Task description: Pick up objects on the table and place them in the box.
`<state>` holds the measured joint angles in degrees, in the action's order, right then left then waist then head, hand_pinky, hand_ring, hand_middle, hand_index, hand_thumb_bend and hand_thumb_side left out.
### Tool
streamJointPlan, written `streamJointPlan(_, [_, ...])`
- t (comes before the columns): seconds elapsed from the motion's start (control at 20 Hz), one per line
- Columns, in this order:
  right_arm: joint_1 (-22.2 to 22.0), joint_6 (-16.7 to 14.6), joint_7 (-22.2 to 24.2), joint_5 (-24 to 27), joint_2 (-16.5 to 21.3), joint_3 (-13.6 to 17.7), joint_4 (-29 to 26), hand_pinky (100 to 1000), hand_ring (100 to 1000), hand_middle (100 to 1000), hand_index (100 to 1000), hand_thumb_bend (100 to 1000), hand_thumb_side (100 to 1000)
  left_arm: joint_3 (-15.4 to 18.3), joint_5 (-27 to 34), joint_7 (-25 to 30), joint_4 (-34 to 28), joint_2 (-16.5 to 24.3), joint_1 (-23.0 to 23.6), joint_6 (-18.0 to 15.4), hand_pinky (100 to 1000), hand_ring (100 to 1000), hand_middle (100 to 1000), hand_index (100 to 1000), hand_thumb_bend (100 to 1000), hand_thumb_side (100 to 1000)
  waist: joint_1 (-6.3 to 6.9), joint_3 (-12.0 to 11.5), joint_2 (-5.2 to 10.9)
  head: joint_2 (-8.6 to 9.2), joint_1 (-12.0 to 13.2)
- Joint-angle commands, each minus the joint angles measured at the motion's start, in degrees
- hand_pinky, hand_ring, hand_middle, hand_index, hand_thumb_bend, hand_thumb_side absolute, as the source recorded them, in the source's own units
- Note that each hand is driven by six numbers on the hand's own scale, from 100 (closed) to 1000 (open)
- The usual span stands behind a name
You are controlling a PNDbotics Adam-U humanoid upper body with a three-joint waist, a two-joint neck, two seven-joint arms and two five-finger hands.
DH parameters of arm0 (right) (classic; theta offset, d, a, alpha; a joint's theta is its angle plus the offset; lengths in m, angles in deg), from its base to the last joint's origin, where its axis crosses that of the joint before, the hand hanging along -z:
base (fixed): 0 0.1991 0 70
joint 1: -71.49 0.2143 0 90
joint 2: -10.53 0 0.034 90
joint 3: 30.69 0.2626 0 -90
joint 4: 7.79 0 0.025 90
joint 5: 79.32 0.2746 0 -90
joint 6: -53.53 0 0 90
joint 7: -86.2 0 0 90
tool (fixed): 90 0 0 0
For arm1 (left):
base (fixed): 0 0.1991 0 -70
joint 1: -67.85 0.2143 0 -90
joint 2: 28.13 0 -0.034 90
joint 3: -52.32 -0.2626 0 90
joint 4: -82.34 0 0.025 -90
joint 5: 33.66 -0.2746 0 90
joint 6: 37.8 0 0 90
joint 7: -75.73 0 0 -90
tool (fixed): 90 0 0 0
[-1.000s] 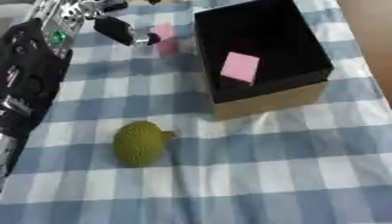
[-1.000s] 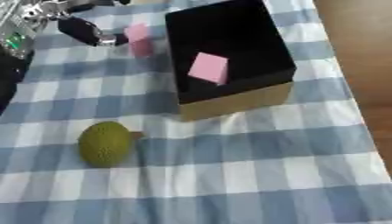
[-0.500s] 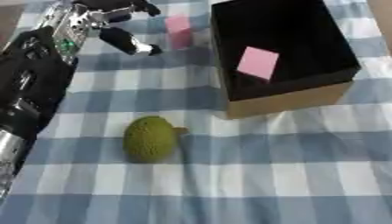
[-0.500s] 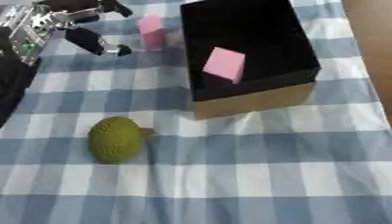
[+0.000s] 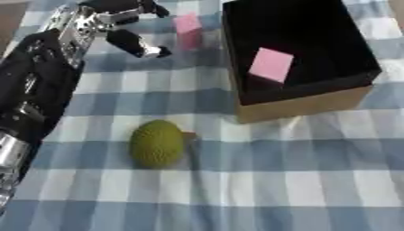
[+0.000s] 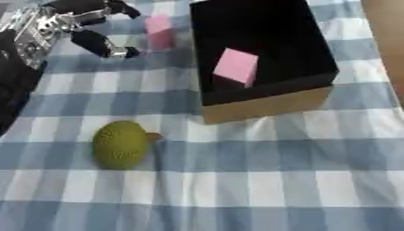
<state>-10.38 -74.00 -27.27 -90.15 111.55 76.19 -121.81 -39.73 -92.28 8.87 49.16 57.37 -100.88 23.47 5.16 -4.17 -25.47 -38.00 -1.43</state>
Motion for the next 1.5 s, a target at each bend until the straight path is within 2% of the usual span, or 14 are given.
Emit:
streamJointPlan(0.05, [0.63,-0.02,0.33,0.28,1.25,0.18,-0.58,909,955,422,908,100,470,0.79,0.75,-0.03,-0.18,0.56,-1.75,0.44,957,944,851,956,452,678,-0.39,0.27,0.24,1.11,0.57])
streamJointPlan(0.3, [1.16,0.02,0.77,0.43,1.19,0.09,-0.58,909,960,420,908,100,470,1.03,1.01,0.01,0.01,0.07,-2.11,0.97,956,943,848,955,448,679,-0.21,0.52,-0.47,1.69,1.15])
streamJointPlan(0.7, [1.83,-0.03,1.67,0.57,1.03,-0.37,-0.58,910,969,413,909,100,470,1.63,1.08,-2.06,0.06,-1.05,-2.53,2.08,948,930,834,945,386,682,-0.09,1.00,-1.42,2.29,2.03])
streamJointPlan(0.8, [1.88,0.06,1.93,0.71,0.89,-0.45,-0.58,911,973,411,910,100,470,1.59,1.76,-1.77,0.24,-1.27,-2.47,1.89,935,911,803,914,335,698,-0.09,1.05,-1.53,2.33,2.01])
streamJointPlan(0.9, [1.65,0.26,2.13,0.74,0.74,-0.37,-0.58,911,978,408,911,100,470,1.29,2.73,-0.91,0.20,-1.17,-2.57,1.56,910,866,743,852,299,677,-0.07,0.93,-1.56,2.09,1.82])
streamJointPlan(1.05, [1.46,0.65,2.28,0.82,0.61,-0.35,-0.58,912,982,408,912,100,470,0.97,3.44,-0.42,-0.28,-0.80,-2.81,2.06,884,823,688,715,200,583,-0.05,0.61,-1.43,1.63,1.60])
streamJointPlan(1.25, [1.14,0.87,2.33,1.00,0.68,-0.36,-0.58,912,981,411,912,100,470,0.83,3.32,-1.59,-0.90,-0.22,-3.10,3.47,862,798,653,627,100,395,-0.11,0.13,-0.99,1.13,1.43])
streamJointPlan(1.3, [1.15,0.87,2.30,1.10,0.73,-0.38,-0.58,912,980,411,912,100,470,0.86,3.26,-1.95,-0.84,-0.22,-3.06,3.89,857,790,643,612,100,392,-0.16,0.08,-0.91,1.09,1.45])
streamJointPlan(1.4, [1.19,0.81,2.36,1.29,0.78,-0.50,-0.58,912,979,410,911,100,470,0.87,3.50,-2.38,-0.62,-0.43,-2.88,4.32,862,798,669,655,118,530,-0.31,0.09,-0.78,1.09,1.49])
streamJointPlan(1.45, [1.17,0.77,2.45,1.35,0.79,-0.57,-0.58,911,978,409,911,100,470,0.71,3.60,-2.22,-0.50,-0.55,-2.79,4.23,881,833,750,853,221,650,-0.38,0.13,-0.71,1.05,1.52])
streamJointPlan(1.5, [1.09,0.70,2.53,1.38,0.79,-0.60,-0.58,911,977,408,911,100,470,0.42,3.47,-1.67,-0.48,-0.60,-2.75,3.80,903,858,774,895,300,724,-0.44,0.17,-0.63,0.98,1.54])
